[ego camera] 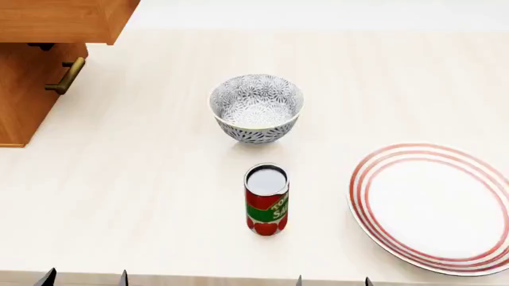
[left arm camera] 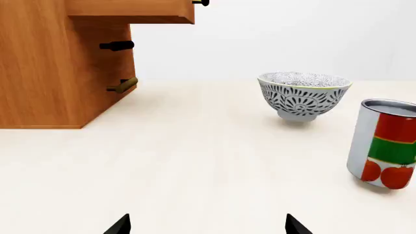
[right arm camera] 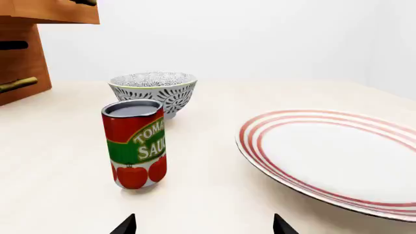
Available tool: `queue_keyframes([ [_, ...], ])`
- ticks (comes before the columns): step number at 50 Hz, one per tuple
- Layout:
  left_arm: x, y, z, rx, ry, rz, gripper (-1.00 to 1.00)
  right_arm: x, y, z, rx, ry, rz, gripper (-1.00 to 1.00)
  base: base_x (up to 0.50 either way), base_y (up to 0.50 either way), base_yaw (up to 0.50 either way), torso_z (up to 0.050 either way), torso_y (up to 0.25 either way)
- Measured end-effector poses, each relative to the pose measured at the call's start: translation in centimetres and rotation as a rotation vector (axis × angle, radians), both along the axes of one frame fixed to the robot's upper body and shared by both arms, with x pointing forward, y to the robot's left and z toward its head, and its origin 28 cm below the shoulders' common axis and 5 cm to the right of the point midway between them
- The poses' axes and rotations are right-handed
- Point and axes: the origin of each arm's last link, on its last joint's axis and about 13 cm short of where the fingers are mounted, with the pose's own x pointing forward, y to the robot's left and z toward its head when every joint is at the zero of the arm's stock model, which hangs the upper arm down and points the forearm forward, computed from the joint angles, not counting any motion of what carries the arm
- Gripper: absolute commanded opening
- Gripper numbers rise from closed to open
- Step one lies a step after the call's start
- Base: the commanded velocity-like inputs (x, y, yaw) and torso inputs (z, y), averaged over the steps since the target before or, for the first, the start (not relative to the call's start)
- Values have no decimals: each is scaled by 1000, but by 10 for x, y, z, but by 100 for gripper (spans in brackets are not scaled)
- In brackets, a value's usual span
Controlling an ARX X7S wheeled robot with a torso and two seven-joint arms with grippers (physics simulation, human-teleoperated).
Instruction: Put the ketchup in the top drawer of the cabinet.
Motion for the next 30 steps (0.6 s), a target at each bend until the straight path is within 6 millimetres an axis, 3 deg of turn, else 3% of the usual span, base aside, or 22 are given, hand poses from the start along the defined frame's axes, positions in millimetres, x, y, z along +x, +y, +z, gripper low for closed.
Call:
queue_keyframes([
  [12, 2, 2, 13, -5, -21, 8, 100, 1, -2, 17, -3, -36, -5, 100, 0, 0, 0, 0, 0],
  [30, -2, 5, 68, 0, -142, 23, 100, -3, -7, 71, -13, -157, -11, 100, 6, 0, 0, 0, 0],
])
